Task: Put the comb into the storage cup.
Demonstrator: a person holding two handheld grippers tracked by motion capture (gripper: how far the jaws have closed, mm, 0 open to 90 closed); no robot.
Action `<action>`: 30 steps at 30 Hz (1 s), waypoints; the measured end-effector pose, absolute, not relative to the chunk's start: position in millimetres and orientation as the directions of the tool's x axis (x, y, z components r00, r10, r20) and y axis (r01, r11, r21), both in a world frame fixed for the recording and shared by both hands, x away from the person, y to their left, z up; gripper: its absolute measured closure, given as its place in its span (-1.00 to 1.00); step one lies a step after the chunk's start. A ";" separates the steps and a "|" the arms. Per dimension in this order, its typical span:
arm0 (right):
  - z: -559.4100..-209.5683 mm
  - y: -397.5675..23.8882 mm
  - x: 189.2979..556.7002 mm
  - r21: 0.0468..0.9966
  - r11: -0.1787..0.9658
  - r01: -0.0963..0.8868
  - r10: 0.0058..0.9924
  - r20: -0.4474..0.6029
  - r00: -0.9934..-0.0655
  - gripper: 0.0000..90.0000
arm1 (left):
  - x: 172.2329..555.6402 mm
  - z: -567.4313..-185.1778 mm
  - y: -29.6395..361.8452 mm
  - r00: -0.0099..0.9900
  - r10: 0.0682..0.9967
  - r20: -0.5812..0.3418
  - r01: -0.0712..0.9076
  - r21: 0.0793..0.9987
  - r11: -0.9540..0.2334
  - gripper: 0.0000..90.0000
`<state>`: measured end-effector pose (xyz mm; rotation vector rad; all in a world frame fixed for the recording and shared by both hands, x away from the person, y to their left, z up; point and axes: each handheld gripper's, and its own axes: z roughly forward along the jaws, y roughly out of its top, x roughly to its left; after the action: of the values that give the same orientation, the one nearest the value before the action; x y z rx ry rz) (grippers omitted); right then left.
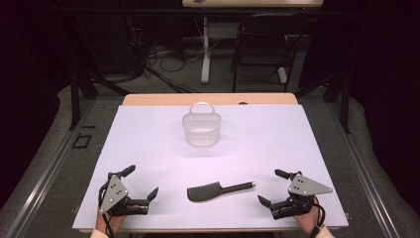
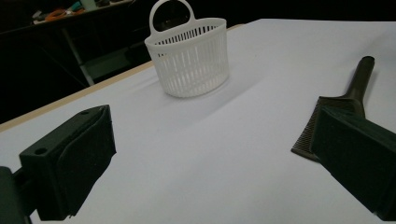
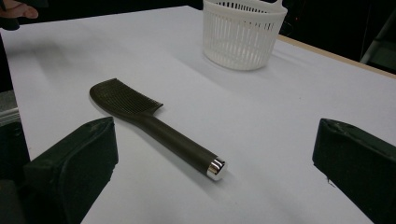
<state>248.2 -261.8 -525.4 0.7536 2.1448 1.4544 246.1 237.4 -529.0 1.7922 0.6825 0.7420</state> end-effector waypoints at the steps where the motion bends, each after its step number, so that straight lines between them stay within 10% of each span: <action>1: -525.4 -261.8 248.2 0.935 0.299 0.192 0.653 -0.054 -0.755 -1.00 | 246.1 -528.7 237.5 0.648 0.742 0.171 0.101 0.946 -0.307 -1.00; 30: -523.7 -234.4 287.1 0.890 0.366 0.274 0.639 -0.026 -0.769 -1.00 | 248.3 -528.6 234.8 0.650 0.742 0.166 0.104 0.947 -0.303 -1.00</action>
<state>287.1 -234.4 -523.7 0.7980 2.2644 1.3691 248.3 234.8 -528.6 1.7902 0.6798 0.7392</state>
